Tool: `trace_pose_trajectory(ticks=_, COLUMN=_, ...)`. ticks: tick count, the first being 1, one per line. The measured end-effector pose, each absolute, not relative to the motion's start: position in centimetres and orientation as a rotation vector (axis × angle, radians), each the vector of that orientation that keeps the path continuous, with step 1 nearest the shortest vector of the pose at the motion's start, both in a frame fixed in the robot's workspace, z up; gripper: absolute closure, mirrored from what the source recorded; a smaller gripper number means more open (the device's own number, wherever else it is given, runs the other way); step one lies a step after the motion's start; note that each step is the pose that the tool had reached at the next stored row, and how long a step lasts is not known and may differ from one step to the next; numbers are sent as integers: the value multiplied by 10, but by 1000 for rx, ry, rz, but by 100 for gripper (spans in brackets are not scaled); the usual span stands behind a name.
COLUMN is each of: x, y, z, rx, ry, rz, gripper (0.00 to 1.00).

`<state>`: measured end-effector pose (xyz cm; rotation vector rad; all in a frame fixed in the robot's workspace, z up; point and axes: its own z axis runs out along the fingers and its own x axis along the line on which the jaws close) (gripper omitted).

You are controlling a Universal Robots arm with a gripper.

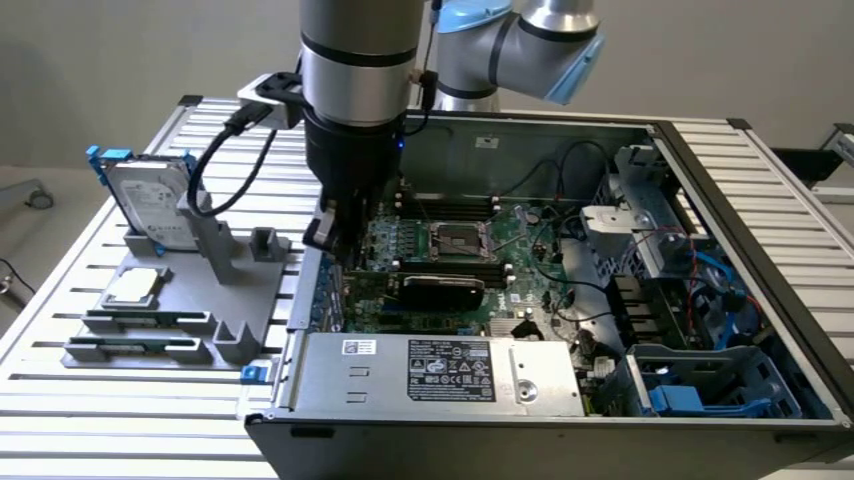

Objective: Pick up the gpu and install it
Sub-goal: 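Press down on the gpu until it lock into place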

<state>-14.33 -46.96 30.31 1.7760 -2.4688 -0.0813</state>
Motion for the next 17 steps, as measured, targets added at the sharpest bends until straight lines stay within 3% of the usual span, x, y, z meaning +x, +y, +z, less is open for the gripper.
trace_pose_trajectory(ticks=17, x=-143, y=-468, z=300, rx=1761, ry=-2480, rz=-82, gripper=89)
